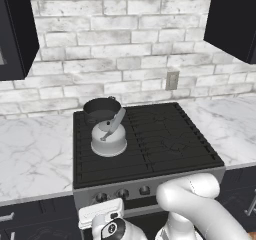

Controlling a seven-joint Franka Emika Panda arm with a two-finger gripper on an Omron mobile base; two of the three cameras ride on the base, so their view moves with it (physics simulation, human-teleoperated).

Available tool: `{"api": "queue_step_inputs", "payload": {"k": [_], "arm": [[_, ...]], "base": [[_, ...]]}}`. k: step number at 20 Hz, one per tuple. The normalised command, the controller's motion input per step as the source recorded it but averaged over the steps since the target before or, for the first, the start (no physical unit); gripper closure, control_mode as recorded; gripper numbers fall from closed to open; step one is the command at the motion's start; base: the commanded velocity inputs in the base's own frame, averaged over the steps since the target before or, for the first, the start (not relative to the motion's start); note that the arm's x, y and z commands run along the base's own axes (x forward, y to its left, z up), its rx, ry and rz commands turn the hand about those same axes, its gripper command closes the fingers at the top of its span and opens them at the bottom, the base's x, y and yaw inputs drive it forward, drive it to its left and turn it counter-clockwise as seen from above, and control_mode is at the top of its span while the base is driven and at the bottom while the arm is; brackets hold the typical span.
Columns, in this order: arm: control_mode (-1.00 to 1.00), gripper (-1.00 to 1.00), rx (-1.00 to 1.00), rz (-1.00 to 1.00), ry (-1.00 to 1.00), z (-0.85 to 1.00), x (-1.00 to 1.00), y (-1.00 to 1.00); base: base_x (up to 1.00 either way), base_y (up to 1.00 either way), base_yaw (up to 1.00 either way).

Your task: Pick the kettle from the counter and place it on a stove burner. Then turn the burner on.

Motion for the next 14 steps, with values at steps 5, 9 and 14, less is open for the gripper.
{"api": "queue_step_inputs", "payload": {"k": [5,9,14], "arm": [[-1.00,1.00,-0.07,0.10,0.02,-0.03,0.00,0.00],[-1.00,1.00,-0.18,0.17,0.13,-0.16,-0.01,0.02],[-1.00,1.00,-0.23,0.19,0.20,-0.32,0.00,0.04]], "base": [[0.00,0.00,0.00],[0.00,0.00,0.00],[0.00,0.00,0.00]]}}
